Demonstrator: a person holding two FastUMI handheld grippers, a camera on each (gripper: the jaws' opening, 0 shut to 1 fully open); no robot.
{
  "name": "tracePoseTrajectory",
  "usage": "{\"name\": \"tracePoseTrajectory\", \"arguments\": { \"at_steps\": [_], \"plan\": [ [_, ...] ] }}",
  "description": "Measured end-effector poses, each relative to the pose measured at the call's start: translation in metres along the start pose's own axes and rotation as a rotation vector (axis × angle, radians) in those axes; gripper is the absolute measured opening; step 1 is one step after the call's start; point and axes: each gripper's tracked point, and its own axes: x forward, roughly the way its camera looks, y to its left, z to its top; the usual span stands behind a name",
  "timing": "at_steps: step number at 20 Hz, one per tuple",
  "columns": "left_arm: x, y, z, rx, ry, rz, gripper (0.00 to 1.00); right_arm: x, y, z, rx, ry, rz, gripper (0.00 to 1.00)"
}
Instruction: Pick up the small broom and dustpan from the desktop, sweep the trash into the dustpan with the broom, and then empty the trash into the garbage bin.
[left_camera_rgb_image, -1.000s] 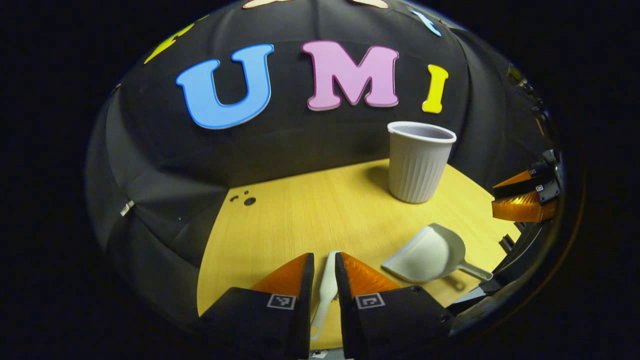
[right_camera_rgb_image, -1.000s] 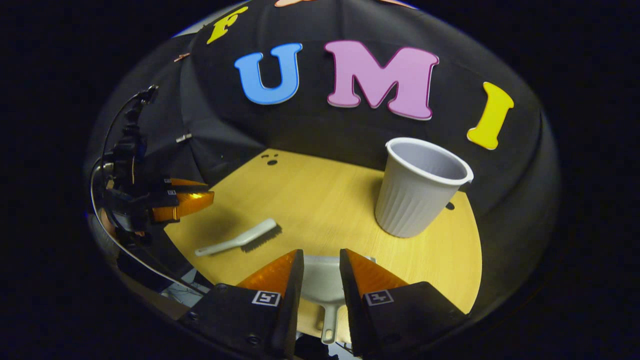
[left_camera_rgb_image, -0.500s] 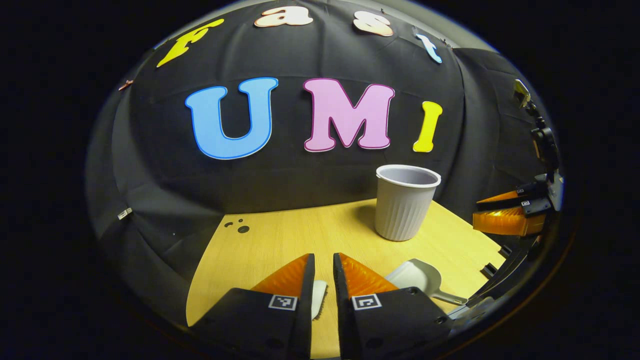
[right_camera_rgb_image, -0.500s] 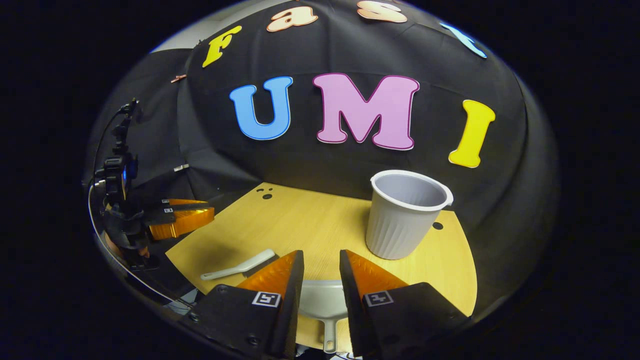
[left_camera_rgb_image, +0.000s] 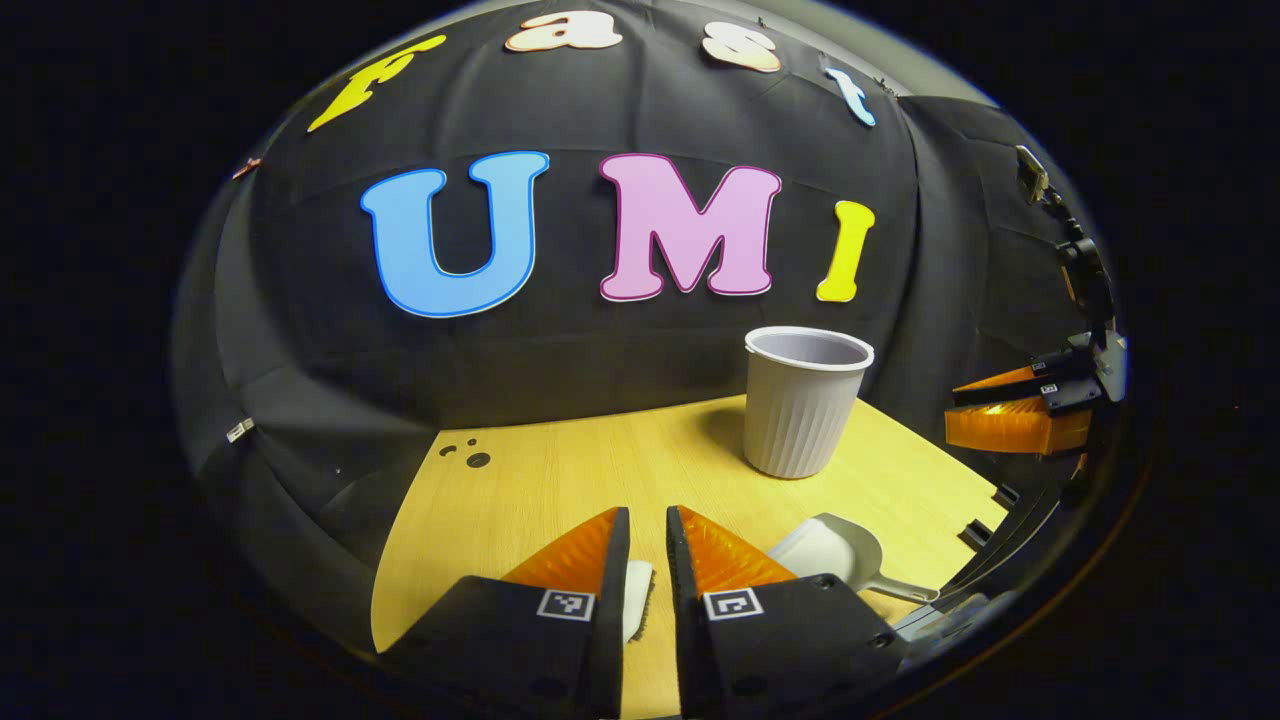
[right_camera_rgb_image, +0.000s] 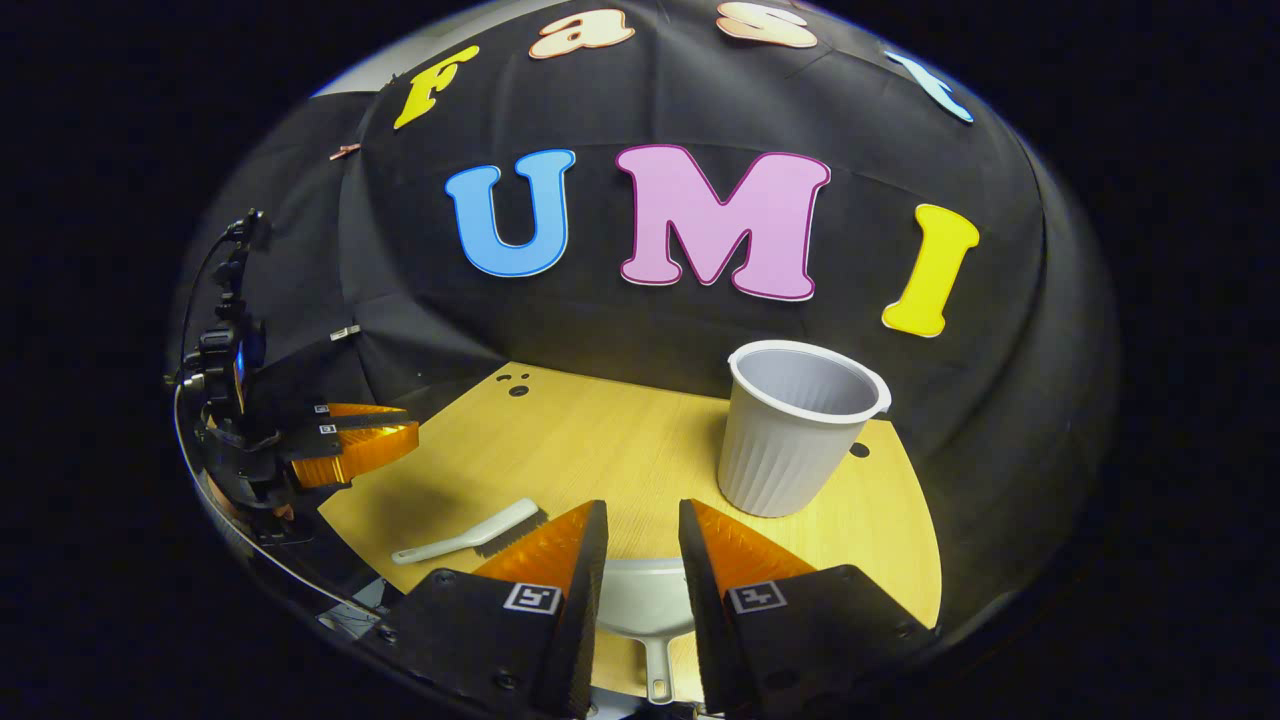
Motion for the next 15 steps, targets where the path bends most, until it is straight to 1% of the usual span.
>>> {"name": "tracePoseTrajectory", "arguments": {
  "at_steps": [1, 3, 4, 5, 7, 11, 12, 13, 15],
  "plan": [
    [-0.001, 0.001, -0.001, 0.001, 0.003, 0.002, 0.25, 0.001, 0.002, 0.001, 0.009, 0.005, 0.004, 0.46],
    [-0.001, 0.000, -0.002, -0.003, 0.007, 0.004, 0.25, 0.004, 0.001, 0.005, 0.027, 0.003, 0.013, 0.46],
    [-0.001, -0.002, -0.002, -0.006, 0.009, 0.004, 0.25, 0.005, -0.002, 0.006, 0.028, 0.002, 0.014, 0.49],
    [0.000, -0.005, -0.003, -0.010, 0.010, 0.003, 0.25, 0.005, -0.005, 0.006, 0.024, 0.003, 0.015, 0.46],
    [0.003, -0.008, -0.002, -0.012, 0.013, 0.013, 0.25, 0.002, -0.012, 0.007, 0.018, -0.002, 0.018, 0.46],
    [0.009, -0.024, -0.002, -0.013, 0.017, 0.035, 0.25, 0.003, -0.029, 0.001, -0.008, 0.008, 0.058, 0.46],
    [0.009, -0.026, -0.002, -0.012, 0.021, 0.048, 0.25, 0.004, -0.033, -0.002, -0.011, 0.012, 0.070, 0.42],
    [0.010, -0.027, -0.002, -0.013, 0.022, 0.062, 0.25, 0.003, -0.035, -0.004, -0.007, 0.014, 0.086, 0.46],
    [0.008, -0.033, -0.001, -0.019, 0.021, 0.082, 0.25, 0.002, -0.042, -0.007, -0.002, 0.005, 0.104, 0.46]
  ]
}}
